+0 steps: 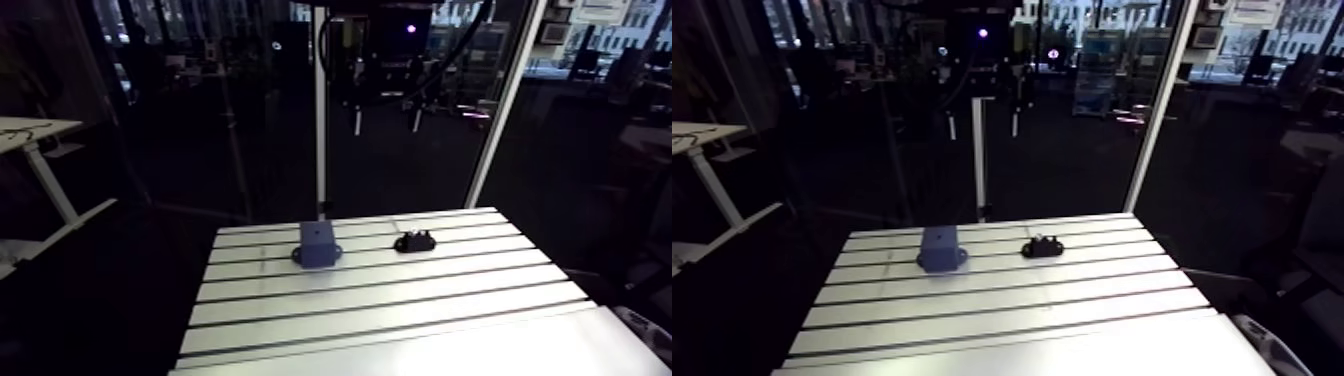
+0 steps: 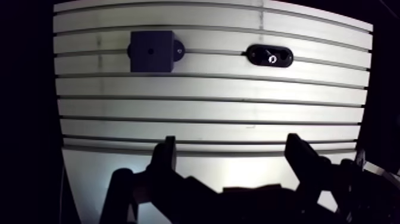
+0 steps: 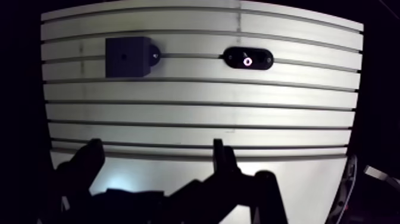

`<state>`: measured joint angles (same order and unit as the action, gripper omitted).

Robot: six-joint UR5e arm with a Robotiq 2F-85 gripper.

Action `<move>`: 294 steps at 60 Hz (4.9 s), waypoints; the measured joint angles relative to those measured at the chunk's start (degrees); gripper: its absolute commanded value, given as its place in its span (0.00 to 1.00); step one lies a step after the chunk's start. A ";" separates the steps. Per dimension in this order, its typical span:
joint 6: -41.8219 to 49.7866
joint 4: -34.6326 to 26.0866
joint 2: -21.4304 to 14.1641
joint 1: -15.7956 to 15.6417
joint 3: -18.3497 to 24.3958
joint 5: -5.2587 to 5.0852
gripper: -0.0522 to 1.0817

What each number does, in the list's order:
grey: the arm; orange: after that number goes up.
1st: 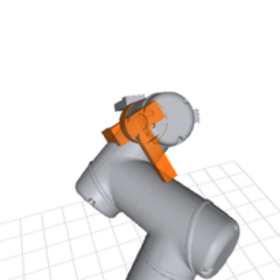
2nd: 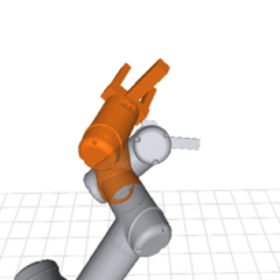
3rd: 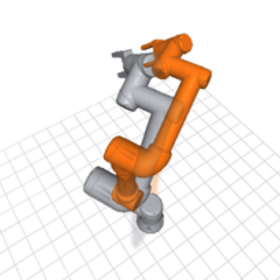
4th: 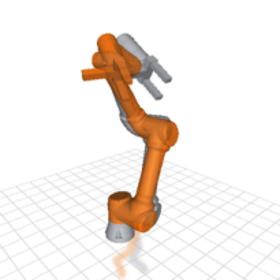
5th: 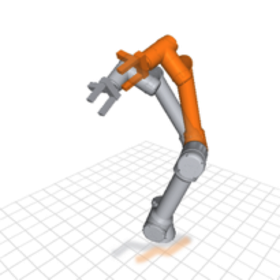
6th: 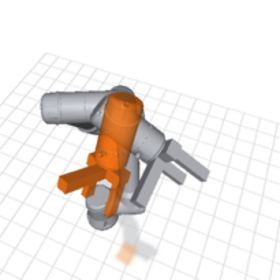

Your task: Pick up the M10 bolt and insert it into the hole until fully seated.

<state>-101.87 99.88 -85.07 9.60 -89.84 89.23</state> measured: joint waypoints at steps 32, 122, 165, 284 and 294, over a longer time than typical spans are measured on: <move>-6.98 13.80 1.47 6.97 -7.39 -3.85 0.05; -9.19 29.11 11.33 10.83 -14.31 -4.51 0.45; -9.27 31.01 14.59 11.46 -14.05 -3.17 0.53; -9.18 32.72 19.72 11.34 -13.33 -2.62 0.53; -9.18 32.71 19.85 11.33 -13.31 -2.62 0.53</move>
<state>-111.05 132.59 -65.23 20.92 -103.15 86.61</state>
